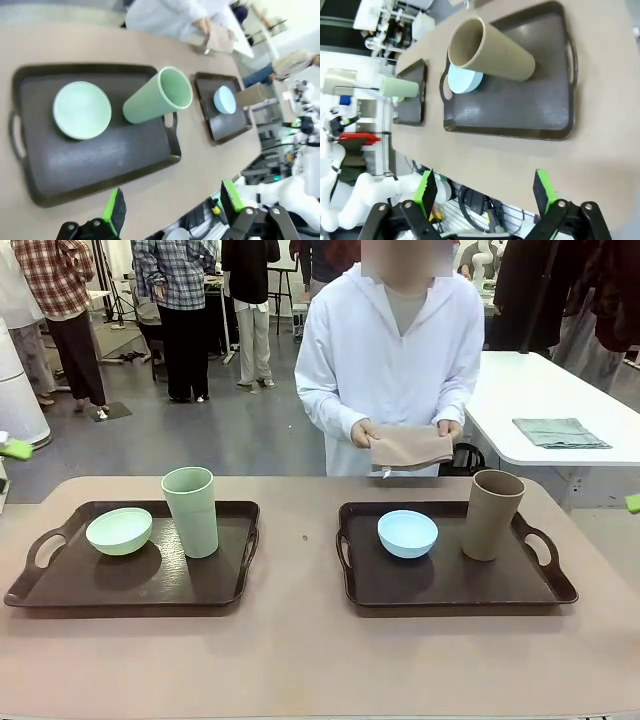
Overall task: Set up a tray with a mat and arrange the tableware.
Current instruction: Pick up the Picnic Bowl and Reusable plastic cup from the Handle tray in front of the human's position and hold them in the air.
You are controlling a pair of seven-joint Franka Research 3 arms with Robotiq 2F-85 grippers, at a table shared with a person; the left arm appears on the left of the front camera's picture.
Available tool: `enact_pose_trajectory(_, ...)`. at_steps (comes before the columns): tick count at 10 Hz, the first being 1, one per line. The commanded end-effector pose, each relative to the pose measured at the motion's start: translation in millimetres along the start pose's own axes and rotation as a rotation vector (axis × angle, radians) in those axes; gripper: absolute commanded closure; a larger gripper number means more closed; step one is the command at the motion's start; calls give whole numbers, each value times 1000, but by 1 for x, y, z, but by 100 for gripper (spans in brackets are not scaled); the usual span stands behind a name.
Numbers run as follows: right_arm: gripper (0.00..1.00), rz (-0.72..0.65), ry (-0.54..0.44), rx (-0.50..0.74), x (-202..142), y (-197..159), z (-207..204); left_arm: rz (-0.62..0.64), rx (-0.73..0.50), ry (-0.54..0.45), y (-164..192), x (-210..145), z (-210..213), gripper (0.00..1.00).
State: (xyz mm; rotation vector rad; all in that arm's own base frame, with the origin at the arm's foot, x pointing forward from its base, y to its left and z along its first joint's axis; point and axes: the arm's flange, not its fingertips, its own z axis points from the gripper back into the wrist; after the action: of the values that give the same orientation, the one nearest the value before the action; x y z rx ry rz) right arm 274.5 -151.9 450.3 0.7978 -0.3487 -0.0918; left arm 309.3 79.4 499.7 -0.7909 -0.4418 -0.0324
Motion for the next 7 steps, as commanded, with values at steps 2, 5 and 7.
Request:
enact_pose_trajectory(2, 0, -5, 48, 56, -42, -13, -39, 106, -80, 48, 38, -38, 7, 0)
enact_pose_trajectory(5, 0, -20, 57, 42, -8, -19, -10, 118, -67, 55, 42, -25, 18, 0)
enact_pose_trajectory(7, 0, -20, 57, 42, -8, -19, -10, 118, -67, 55, 42, -25, 18, 0)
